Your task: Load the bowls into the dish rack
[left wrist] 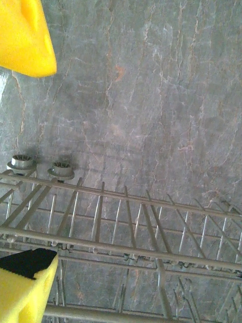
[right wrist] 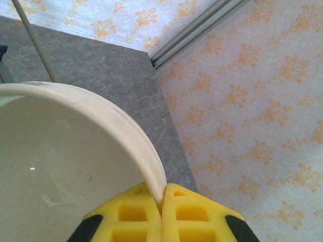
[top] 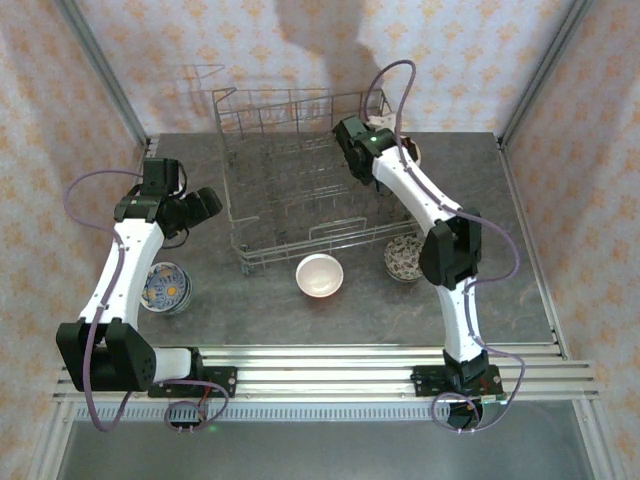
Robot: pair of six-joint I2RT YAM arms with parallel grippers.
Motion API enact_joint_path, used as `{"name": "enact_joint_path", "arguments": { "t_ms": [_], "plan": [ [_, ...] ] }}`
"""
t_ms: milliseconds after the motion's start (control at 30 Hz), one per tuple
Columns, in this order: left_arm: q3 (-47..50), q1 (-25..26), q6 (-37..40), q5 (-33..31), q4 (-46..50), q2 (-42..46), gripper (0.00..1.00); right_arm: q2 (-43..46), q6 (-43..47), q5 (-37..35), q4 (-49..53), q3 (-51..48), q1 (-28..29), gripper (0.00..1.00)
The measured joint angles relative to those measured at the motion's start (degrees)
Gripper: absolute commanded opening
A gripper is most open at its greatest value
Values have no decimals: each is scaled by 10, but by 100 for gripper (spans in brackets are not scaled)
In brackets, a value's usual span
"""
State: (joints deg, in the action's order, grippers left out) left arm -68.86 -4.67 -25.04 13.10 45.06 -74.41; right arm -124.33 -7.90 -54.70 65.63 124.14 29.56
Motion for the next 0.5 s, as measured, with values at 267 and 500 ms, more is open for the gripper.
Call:
{"name": "enact_joint_path", "arguments": {
  "t_ms": [267,500],
  "plan": [
    [0,0,1,11,-1,-10,89,-62,-10,-50,39,52,12,0],
    [0,0,10,17,-1,-15,89,-95,-35,-86,86,85,19,0]
  ]
}}
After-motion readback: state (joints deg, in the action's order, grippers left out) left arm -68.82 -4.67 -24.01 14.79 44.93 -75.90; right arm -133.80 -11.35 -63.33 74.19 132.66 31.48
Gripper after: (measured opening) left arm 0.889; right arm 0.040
